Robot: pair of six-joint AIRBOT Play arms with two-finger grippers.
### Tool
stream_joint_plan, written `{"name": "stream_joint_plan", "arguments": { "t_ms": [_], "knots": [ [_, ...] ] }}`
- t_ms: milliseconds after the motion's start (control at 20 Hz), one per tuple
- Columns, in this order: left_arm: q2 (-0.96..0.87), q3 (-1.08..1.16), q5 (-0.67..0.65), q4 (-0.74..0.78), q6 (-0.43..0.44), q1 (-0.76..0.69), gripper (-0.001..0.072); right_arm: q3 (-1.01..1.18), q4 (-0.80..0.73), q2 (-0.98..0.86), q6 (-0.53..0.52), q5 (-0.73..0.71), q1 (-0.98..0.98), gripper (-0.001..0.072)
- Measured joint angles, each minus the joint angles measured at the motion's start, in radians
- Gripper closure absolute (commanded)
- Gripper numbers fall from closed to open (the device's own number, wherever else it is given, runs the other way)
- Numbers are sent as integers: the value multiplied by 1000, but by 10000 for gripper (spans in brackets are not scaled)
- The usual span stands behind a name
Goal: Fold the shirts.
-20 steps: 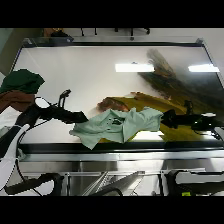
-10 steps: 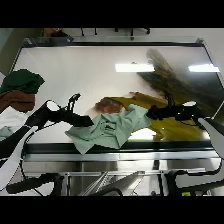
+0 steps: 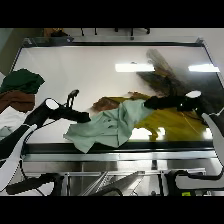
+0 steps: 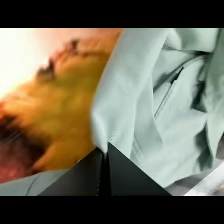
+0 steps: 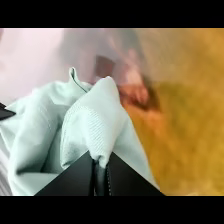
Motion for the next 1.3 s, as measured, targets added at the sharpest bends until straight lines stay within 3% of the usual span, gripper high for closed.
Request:
{"name": "stream_joint_plan", "arguments": {
  "t_ms": [450, 800, 1050, 1300],
  "knots": [
    [389, 529, 73, -3, 7, 85, 693, 507, -35, 281, -64, 0, 1, 686],
    [658, 570, 80, -4, 8, 246, 692, 586, -112, 461, -91, -96, 2, 686],
    [610, 401, 43, -22, 8, 226, 691, 588, -104, 318, -94, -59, 5, 680],
    [296, 212, 11, -39, 15, 121, 690, 553, -74, -68, -56, 41, 67, 678]
  ]
}}
